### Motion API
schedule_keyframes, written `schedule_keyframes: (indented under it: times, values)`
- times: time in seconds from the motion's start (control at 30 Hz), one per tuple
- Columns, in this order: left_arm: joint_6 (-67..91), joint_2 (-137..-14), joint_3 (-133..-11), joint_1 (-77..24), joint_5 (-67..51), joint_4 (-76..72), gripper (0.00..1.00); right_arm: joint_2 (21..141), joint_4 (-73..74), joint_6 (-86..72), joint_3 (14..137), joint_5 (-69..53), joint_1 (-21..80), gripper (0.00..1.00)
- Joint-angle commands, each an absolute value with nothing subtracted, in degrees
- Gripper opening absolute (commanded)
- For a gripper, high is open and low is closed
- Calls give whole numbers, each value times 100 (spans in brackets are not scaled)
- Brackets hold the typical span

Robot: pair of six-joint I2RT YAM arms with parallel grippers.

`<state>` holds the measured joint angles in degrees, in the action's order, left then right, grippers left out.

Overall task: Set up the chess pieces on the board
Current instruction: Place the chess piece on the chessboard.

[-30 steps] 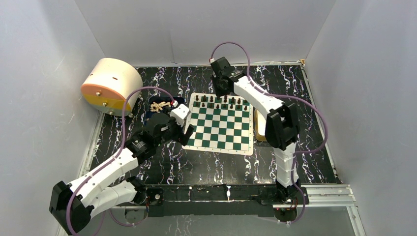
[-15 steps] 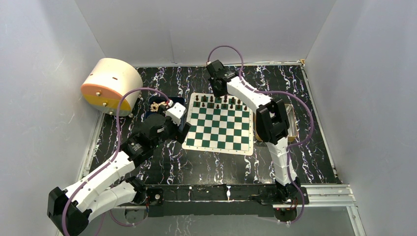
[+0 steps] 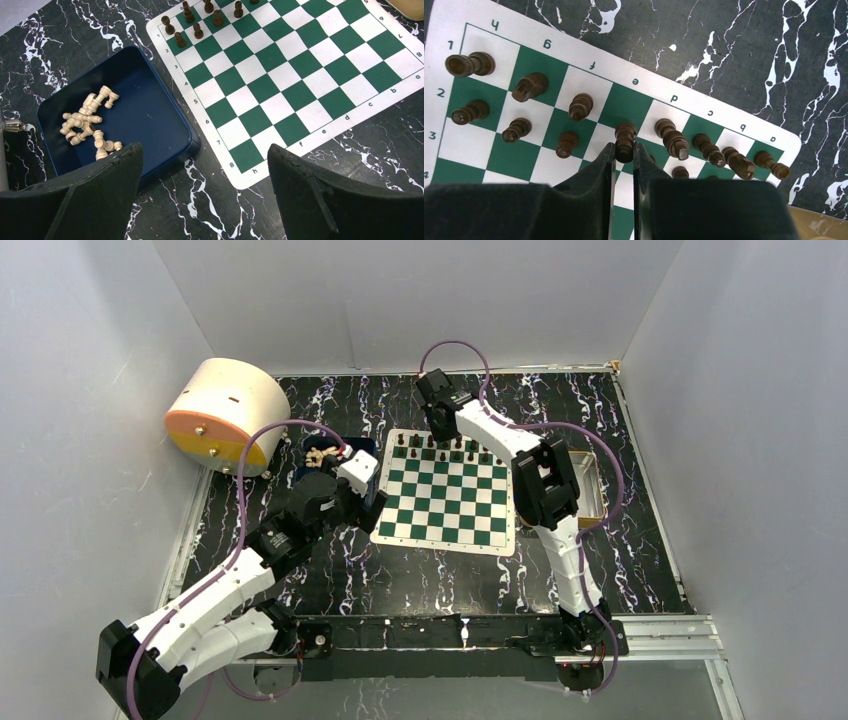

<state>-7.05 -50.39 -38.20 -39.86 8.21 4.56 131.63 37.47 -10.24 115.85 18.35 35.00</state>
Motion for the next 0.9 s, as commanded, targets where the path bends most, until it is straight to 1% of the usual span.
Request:
schedule_keyframes:
  times: [0.0,0.87]
  values:
    - [-754,-4882,-3821,-3963,905,369,91,13245,3531,-984,11986,2029,3497,17]
    - [-765,-4864,-3807,-3962,888,369,91,13583,3691,-1069,12181,1898,3453,21]
